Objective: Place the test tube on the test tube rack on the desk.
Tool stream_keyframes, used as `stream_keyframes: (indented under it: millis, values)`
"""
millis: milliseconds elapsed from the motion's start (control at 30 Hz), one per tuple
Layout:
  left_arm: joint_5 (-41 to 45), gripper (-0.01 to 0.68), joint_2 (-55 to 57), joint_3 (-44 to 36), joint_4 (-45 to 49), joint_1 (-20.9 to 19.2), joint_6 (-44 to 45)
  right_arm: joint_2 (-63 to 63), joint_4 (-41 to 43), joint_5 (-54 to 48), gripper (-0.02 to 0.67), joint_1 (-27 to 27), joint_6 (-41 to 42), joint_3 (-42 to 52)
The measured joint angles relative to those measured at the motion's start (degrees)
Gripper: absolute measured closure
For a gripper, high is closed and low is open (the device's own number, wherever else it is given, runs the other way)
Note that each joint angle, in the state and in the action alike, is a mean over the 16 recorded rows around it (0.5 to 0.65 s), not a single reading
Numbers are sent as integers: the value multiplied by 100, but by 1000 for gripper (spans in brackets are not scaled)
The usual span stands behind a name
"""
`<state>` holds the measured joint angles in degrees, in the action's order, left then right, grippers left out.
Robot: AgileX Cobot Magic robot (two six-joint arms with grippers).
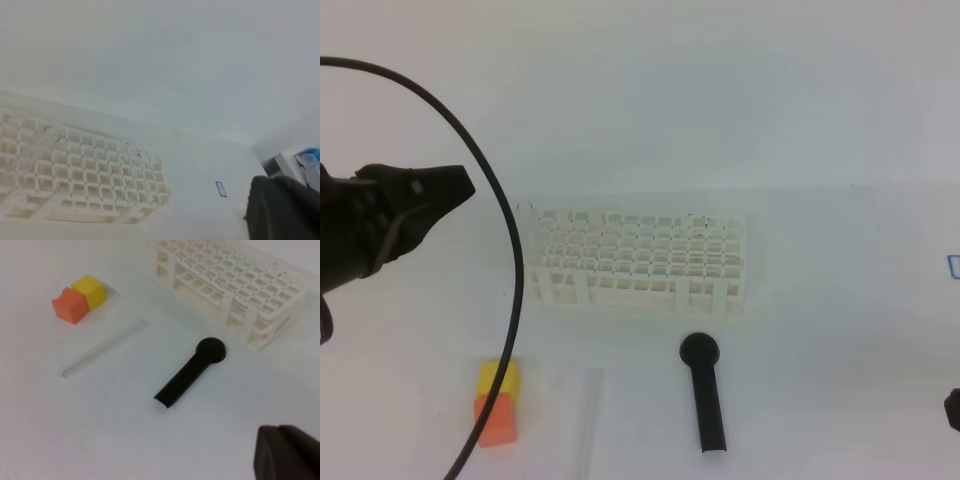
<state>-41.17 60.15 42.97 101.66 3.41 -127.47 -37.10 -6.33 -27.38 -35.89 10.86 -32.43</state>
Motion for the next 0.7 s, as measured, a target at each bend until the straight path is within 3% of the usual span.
stream_keyframes:
  millis: [700]
  values:
    - [-539,673,13,19,-416,1,329,-150,-225,-298,650,0,122,0]
